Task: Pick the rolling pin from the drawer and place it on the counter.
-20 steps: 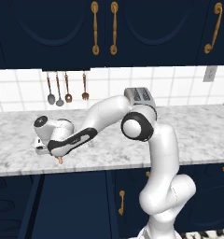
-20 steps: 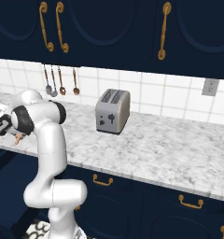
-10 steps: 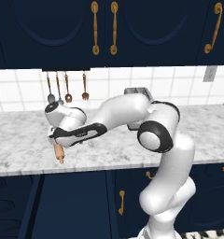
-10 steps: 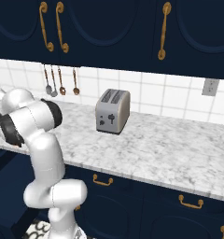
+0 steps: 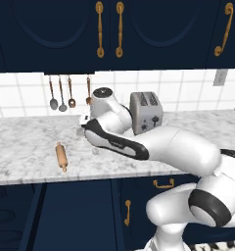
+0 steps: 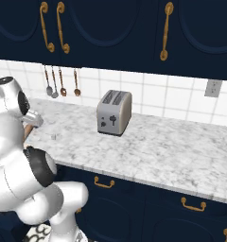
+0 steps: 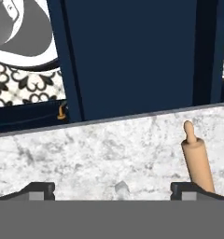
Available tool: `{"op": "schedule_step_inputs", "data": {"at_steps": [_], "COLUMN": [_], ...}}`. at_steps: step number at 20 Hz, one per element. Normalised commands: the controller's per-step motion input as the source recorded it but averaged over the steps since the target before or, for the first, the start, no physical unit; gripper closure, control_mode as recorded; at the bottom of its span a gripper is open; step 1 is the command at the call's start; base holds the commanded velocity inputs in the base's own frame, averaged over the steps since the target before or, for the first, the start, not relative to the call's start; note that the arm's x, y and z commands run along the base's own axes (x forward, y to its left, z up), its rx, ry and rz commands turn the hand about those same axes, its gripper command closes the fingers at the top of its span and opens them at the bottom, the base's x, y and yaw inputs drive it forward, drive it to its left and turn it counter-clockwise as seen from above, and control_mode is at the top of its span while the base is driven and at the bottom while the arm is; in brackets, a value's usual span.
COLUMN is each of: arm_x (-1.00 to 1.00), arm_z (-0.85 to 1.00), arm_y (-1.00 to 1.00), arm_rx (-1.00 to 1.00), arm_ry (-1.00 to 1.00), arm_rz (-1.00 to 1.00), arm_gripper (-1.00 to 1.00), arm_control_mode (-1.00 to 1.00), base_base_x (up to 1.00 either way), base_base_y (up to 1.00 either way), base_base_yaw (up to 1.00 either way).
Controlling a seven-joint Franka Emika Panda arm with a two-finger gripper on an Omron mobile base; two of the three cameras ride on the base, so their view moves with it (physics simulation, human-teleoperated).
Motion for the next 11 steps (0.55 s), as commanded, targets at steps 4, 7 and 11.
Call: {"op": "schedule_step_inputs", "data": {"at_steps": [4, 7, 11], "arm_x": [-0.34, 0.13, -0.01], "arm_z": [1.00, 0.22, 0.00], "arm_y": [-1.00, 0.04, -0.03], "arm_rx": [0.59, 0.08, 0.02], "arm_ry": [-0.09, -0.04, -0.02], "arm_rz": [0.00, 0.00, 0.00], "arm_gripper": [-1.00, -1.00, -1.00], "arm_control_mode": [-1.00, -1.00, -1.00], "base_base_x": [0.00, 0.00, 0.00], "base_base_y": [0.00, 0.00, 0.00], "base_base_yaw": [0.00, 0.00, 0.00]}}
